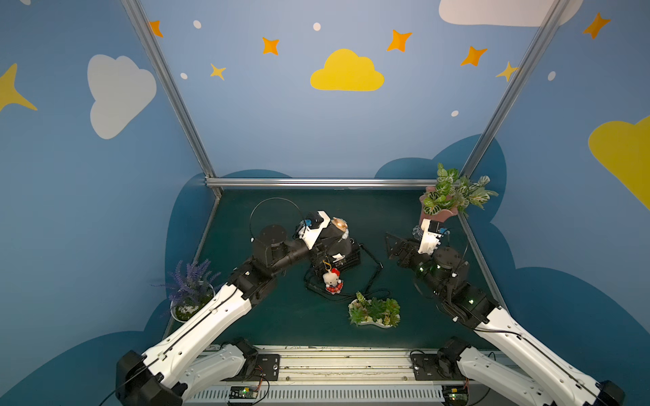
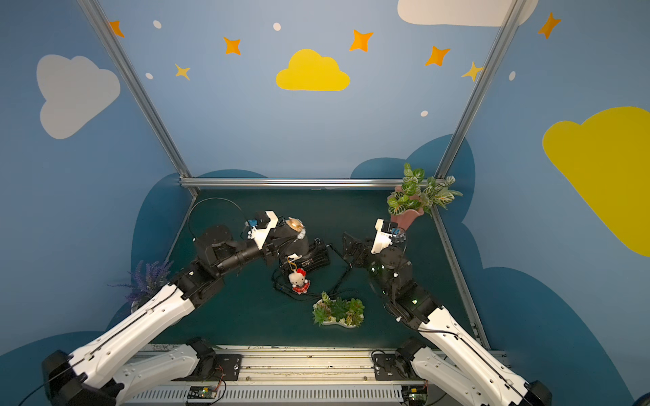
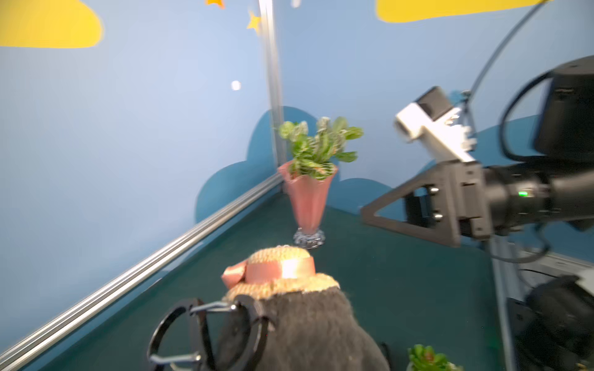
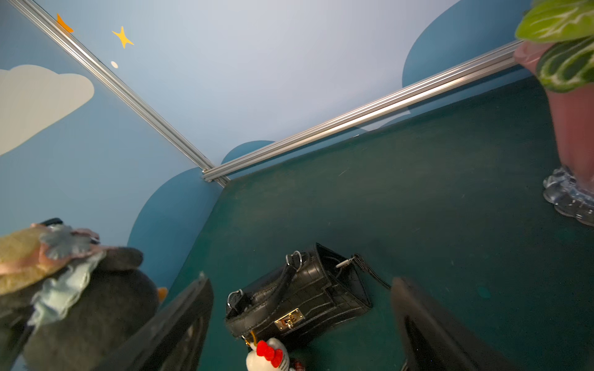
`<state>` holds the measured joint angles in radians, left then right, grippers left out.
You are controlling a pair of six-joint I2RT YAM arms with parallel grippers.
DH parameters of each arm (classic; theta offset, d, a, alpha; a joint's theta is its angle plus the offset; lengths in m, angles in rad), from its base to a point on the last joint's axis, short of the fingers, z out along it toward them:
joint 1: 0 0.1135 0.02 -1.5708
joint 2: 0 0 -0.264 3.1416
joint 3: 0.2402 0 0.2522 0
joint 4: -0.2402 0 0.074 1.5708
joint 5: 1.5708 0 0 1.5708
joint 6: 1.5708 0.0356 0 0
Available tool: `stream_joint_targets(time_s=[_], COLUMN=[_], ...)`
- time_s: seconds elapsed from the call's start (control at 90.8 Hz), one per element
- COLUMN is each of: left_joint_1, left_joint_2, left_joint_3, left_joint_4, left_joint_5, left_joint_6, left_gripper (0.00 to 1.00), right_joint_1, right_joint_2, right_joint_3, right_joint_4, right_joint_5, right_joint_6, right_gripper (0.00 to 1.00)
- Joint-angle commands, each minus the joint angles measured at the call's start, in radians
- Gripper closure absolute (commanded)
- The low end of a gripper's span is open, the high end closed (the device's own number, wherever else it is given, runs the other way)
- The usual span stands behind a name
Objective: Remove the decoration from the bag
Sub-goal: Place the decoration item at the center of the board.
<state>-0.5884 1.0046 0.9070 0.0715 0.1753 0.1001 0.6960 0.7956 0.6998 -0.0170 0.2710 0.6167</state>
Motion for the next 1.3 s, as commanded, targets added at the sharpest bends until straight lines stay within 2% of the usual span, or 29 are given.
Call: stream_joint_targets(time_s=[0.0, 0.11, 0.176, 0.22, 0.297, 0.374, 0.551, 0.705, 0.991, 1.167, 1.244, 1.288], left_joint_1=[0.093, 0.208, 0.248, 0.256, 0.256, 0.257, 0.255, 0.255, 0.243, 0.219, 0.21, 0.207], left_joint_2=[-0.026, -0.02, 0.0, 0.024, 0.082, 0.17, 0.348, 0.427, 0.592, 0.661, 0.681, 0.682], left_joint_3=[-0.061, -0.139, -0.203, -0.239, -0.302, -0.333, -0.295, -0.239, -0.119, -0.053, -0.033, -0.031], left_joint_4=[-0.141, -0.09, -0.027, 0.023, 0.131, 0.21, 0.22, 0.198, 0.013, -0.062, -0.079, -0.08], left_joint_5=[-0.281, -0.346, -0.379, -0.416, -0.515, -0.639, -0.761, -0.782, -0.774, -0.805, -0.808, -0.809], left_joint_6=[0.027, -0.054, -0.107, -0.13, -0.185, -0.259, -0.392, -0.451, -0.58, -0.59, -0.585, -0.584], left_gripper=[0.61, 0.6, 0.6, 0.6, 0.53, 0.55, 0.59, 0.56, 0.49, 0.46, 0.41, 0.34], right_joint_1=[-0.007, -0.006, -0.007, -0.007, -0.009, -0.011, -0.013, -0.018, -0.029, -0.037, -0.039, -0.041], right_joint_2=[-0.017, -0.016, -0.018, -0.018, -0.019, -0.017, -0.015, -0.02, -0.049, -0.075, -0.084, -0.087], right_joint_3=[-0.022, -0.051, -0.059, -0.065, -0.074, -0.087, -0.095, -0.102, -0.126, -0.14, -0.144, -0.145], right_joint_4=[0.009, 0.021, 0.02, 0.019, 0.024, 0.04, 0.049, 0.05, 0.057, 0.051, 0.05, 0.047], right_joint_5=[0.03, 0.026, 0.023, 0.023, 0.023, 0.024, 0.022, 0.028, 0.041, 0.049, 0.051, 0.051], right_joint_6=[-0.053, -0.057, -0.058, -0.059, -0.058, -0.053, -0.049, -0.045, -0.039, -0.037, -0.034, -0.032], right_gripper=[0.08, 0.08, 0.08, 0.08, 0.08, 0.08, 0.08, 0.07, 0.07, 0.06, 0.06, 0.06])
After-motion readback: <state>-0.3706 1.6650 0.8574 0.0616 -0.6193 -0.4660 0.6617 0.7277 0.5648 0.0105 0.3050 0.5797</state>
